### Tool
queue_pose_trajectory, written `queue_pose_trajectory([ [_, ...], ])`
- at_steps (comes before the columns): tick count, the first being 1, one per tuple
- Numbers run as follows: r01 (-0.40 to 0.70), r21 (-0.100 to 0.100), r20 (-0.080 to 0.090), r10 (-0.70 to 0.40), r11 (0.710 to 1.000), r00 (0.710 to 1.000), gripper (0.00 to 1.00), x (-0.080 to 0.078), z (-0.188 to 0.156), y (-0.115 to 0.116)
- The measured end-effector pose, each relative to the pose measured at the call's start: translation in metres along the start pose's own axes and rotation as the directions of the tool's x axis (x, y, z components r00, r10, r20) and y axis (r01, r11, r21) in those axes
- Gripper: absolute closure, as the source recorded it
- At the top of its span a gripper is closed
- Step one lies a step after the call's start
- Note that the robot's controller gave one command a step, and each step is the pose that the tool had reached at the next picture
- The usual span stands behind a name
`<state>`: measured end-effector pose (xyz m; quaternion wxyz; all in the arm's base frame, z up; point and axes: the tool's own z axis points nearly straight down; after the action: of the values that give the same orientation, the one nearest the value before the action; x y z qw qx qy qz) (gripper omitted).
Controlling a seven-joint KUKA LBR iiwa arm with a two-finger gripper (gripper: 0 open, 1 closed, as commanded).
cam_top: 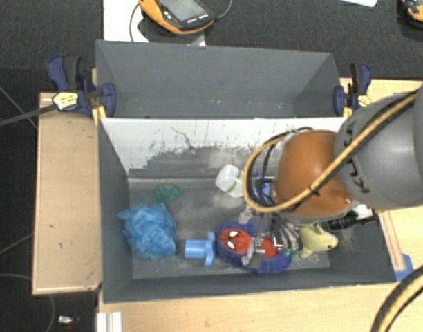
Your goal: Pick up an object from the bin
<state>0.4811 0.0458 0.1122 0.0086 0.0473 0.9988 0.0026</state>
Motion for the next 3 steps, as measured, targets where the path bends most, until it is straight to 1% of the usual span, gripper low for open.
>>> queue_pose_trajectory([
  [1,0.118,0.001,-0.002,-0.118,0.993,0.993,0.0,-0.005,0.017,-0.006],
  [2,-0.14,-0.002,0.002,0.14,0.99,0.99,0.0,-0.023,0.016,-0.02],
  [3,-0.136,0.0,0.008,0.136,0.991,0.991,0.0,-0.024,0.021,0.012],
])
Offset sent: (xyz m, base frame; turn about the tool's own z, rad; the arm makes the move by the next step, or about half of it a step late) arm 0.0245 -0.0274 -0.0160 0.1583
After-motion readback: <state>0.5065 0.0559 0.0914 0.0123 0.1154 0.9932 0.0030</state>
